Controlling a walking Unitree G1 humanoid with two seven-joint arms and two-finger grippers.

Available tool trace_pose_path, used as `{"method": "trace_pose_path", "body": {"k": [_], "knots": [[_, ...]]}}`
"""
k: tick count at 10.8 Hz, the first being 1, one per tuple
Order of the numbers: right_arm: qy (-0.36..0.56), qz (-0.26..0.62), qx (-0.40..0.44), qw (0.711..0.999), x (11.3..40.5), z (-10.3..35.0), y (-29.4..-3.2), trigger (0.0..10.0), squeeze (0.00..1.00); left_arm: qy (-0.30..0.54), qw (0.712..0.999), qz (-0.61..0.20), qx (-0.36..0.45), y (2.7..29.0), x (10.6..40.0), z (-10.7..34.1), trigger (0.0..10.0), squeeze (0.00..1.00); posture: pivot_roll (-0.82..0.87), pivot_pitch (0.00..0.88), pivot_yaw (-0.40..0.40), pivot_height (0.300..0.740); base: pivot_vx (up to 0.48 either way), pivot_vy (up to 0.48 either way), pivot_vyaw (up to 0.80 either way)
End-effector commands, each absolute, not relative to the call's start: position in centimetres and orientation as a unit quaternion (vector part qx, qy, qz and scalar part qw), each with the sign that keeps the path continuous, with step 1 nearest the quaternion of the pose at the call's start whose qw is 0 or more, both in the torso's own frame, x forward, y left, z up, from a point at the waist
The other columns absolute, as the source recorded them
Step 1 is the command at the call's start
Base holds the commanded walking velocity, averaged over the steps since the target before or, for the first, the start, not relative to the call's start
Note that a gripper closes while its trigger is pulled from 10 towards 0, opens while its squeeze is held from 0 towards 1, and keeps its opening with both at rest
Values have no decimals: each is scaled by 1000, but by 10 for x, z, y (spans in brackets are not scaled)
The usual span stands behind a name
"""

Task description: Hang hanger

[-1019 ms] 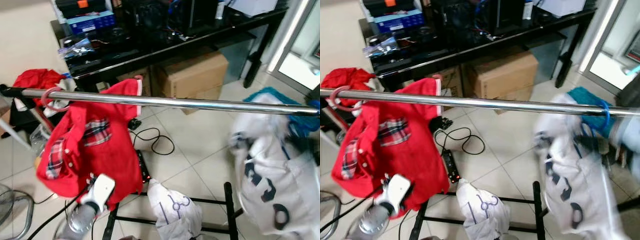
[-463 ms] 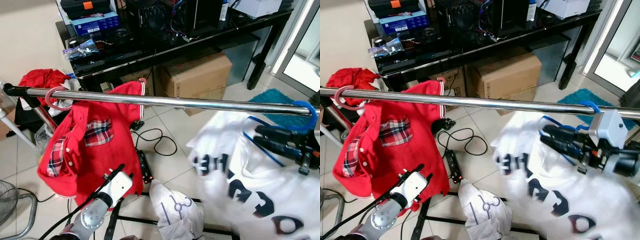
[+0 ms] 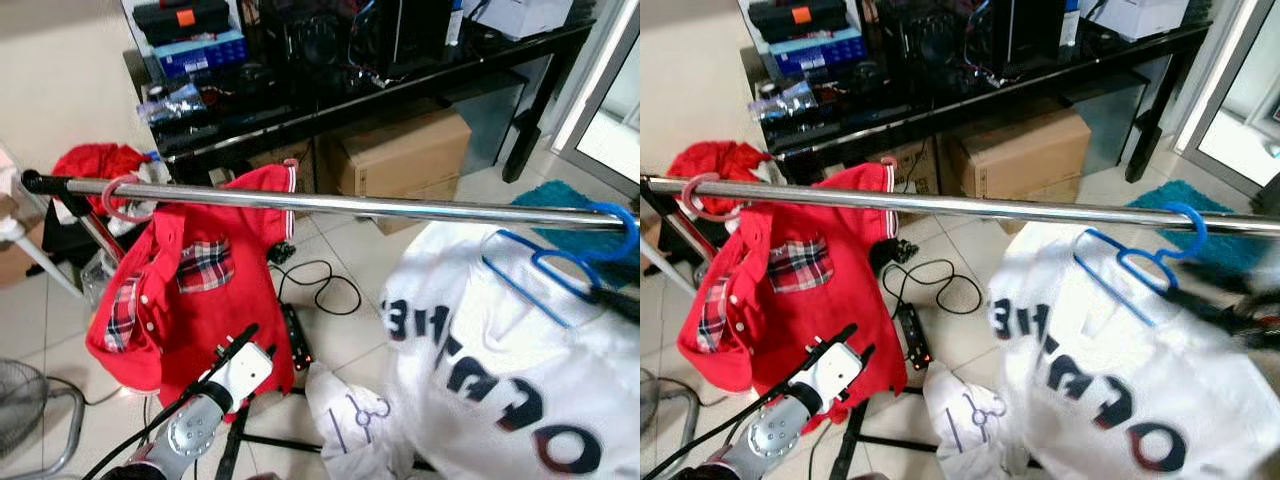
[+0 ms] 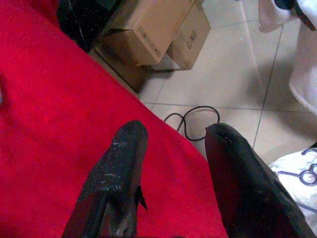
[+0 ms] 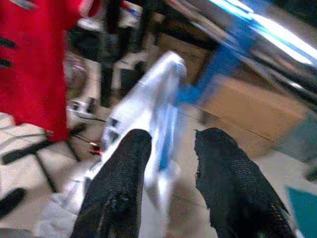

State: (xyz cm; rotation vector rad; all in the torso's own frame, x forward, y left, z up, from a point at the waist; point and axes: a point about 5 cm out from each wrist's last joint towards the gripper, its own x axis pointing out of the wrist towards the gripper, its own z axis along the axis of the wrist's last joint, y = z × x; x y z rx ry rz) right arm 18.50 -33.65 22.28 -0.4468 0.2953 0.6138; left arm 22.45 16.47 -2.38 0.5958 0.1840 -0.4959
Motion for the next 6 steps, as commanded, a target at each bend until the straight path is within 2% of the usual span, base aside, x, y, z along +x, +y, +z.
{"method": "trace_pose_path", "body": {"k": [1, 4, 6], "knots": [[140, 297, -231, 916, 184, 228, -337, 10000, 1000, 81, 916, -253, 302, 167, 228, -20, 10000, 0, -163, 24, 118, 740, 0, 0, 0], [150, 312, -214, 913, 181, 221, -333, 10000, 1000, 37, 902, -276, 329, 162, 234, -11, 10000, 0, -159, 23, 125, 740, 0, 0, 0], [145, 334, -206, 908, 186, 220, -323, 10000, 1000, -45, 874, -314, 368, 150, 241, 5, 10000, 0, -154, 22, 123, 740, 0, 0, 0]]}}
